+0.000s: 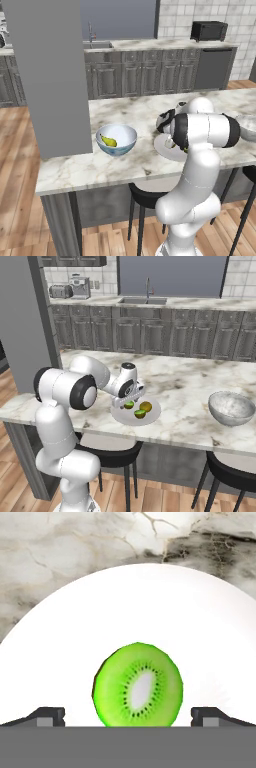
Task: Take the fruits from the plate on the dining counter and place two fruits in each bowl.
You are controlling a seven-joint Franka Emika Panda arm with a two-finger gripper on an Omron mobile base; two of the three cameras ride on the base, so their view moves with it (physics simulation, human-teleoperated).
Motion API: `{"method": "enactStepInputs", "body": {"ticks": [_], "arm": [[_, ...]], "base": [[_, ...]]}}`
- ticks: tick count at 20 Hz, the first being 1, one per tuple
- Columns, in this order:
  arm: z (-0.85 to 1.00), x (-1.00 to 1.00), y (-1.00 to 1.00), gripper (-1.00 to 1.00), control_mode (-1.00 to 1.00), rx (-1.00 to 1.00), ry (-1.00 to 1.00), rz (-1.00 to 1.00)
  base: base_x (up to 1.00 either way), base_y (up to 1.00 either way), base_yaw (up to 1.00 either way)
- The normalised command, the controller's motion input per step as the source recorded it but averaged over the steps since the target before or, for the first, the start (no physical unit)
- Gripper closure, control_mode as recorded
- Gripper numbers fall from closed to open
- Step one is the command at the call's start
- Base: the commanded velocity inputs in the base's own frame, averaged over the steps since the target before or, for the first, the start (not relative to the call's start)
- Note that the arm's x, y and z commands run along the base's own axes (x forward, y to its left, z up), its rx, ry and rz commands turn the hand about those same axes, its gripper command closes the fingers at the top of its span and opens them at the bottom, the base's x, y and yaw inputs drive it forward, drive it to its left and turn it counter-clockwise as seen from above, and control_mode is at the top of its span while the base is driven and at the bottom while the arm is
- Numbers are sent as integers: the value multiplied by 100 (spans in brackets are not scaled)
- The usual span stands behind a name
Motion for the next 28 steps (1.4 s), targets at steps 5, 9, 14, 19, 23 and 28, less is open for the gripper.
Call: {"method": "enactStepInputs", "body": {"ticks": [5, 9, 14, 19, 23, 28], "arm": [[-4, 6, 0, -100, -100, 0, 0, 0], [-3, 11, 0, -100, -100, 0, 0, 0], [-5, 10, 0, -100, -100, 0, 0, 0], [-9, 2, 0, 100, -100, 0, 0, 0], [-17, 0, 0, 100, -100, 0, 0, 0], [-12, 0, 0, 100, -100, 0, 0, 1]], "base": [[0, 0, 0], [0, 0, 0], [0, 0, 0], [0, 0, 0], [0, 0, 0], [0, 0, 0]]}}
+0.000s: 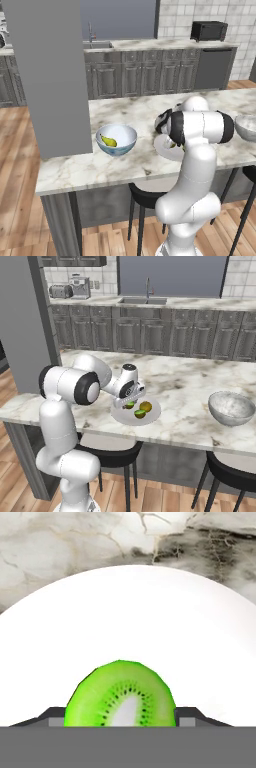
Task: Take the fruits from the plate on the dining counter and place two fruits in each bowl.
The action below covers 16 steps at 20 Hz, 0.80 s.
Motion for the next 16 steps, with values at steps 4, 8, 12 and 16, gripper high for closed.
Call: {"method": "enactStepInputs", "body": {"ticks": [4, 8, 12, 16], "arm": [[14, -5, 0, 100, -100, 1, 0, 3], [54, -26, 8, 100, -100, 0, 0, 0], [64, -42, 23, 100, -100, 9, -5, 0], [62, -36, 41, 100, -100, 7, -10, 0]], "base": [[0, 0, 0], [0, 0, 0], [0, 0, 0], [0, 0, 0]]}}
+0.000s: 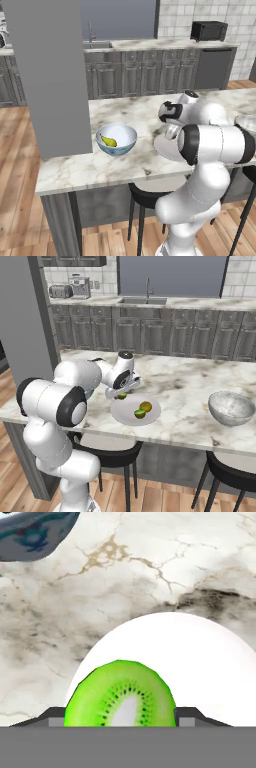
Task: Take the fruits from the plate on the dining counter and place two fruits in each bowl.
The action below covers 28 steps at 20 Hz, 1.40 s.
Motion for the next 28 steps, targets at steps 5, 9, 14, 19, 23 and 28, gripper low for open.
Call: {"method": "enactStepInputs", "body": {"ticks": [5, 9, 14, 19, 23, 28], "arm": [[58, -13, 63, 100, -100, 2, -7, 0], [54, -5, 71, 100, -100, 0, -4, -2], [42, 1, 67, 100, -100, 0, 0, -3], [12, 11, 56, 100, -100, 0, 1, -4], [0, 20, 43, 100, -100, 0, 3, -7], [0, 20, 38, 100, -100, 0, 1, -13]], "base": [[0, 0, 0], [0, 0, 0], [0, 0, 0], [0, 0, 0], [0, 0, 0], [0, 0, 0]]}}
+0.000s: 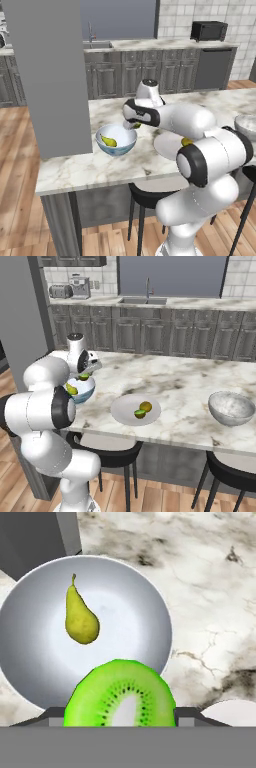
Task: Take the fruits from the plate on the dining counter and place two fruits in each bowl.
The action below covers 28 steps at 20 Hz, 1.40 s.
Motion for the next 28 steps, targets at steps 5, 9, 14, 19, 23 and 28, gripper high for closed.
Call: {"method": "enactStepInputs", "body": {"ticks": [5, 9, 14, 19, 23, 28], "arm": [[-8, 20, 24, 100, -100, 0, 0, -22], [-16, 21, 23, 100, -100, 0, 2, -19], [-22, 8, 9, 100, -100, 2, 8, -13], [-25, 5, 3, 100, -100, 8, 17, -10], [-25, 5, 0, 100, -100, 9, 11, -11], [-14, 4, 10, 100, -100, 2, 0, -11]], "base": [[0, 0, 0], [0, 0, 0], [0, 0, 0], [0, 0, 0], [0, 0, 0], [0, 0, 0]]}}
